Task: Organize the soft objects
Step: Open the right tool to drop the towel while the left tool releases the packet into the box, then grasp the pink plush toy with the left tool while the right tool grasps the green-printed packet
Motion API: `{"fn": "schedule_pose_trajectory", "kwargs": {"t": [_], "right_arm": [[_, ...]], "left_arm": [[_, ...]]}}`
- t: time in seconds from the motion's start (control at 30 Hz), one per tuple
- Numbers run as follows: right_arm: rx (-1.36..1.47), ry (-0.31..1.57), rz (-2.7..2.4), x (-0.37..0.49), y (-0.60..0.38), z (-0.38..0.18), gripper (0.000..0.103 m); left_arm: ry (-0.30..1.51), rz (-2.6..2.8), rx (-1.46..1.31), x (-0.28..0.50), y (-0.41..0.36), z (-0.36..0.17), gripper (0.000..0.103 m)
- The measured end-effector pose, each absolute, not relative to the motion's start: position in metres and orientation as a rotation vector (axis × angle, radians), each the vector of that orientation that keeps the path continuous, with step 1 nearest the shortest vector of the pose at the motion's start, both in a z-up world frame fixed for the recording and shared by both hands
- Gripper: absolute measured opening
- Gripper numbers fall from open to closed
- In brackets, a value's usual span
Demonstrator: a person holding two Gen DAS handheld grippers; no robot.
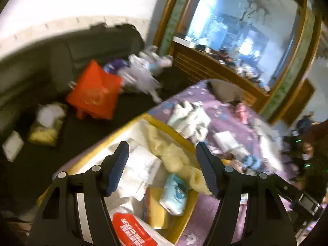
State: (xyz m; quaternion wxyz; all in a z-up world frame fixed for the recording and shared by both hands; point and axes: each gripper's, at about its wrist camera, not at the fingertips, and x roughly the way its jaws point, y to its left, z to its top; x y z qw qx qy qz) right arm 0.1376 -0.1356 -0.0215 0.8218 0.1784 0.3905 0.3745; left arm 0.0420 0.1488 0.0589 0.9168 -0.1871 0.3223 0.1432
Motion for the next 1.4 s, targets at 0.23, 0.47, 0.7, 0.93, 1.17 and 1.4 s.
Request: {"fn": "schedule_pose_trajectory", "kwargs": {"t": [0.23,0.47,0.7,0.93,1.17,1.4], "right_arm": [[0.395,0.836,0.679,0.151,-0.183,-0.049,0.067],[0.575,0.847,0.712,0.163,-0.214,-0.055,0.067],[0.562,0.898,0.71,0.164,-0.204,-0.068,0.067],[0.534,0.936,0.641,0.173,-0.196,-0.086,0.067],[0.545,0.953,0.584,0.186,-0.192,-0.103,0.058],[0.601,0.979,0.572,0.19,-0.203,-0.111,0.02]], "left_arm": [[0.727,0.294,-0.22,0.065,0.077,0.059,0.068],[0.766,0.212,-0.268,0.069,0.057,0.046,0.068],[0.901,-0.103,-0.302,0.111,0.018,0.027,0.068],[1.062,-0.174,-0.302,0.186,-0.007,-0.017,0.068],[1.152,-0.085,-0.357,0.209,-0.001,-0.057,0.035],[1.07,-0.105,-0.387,0.183,0.008,-0.04,0.029]]}}
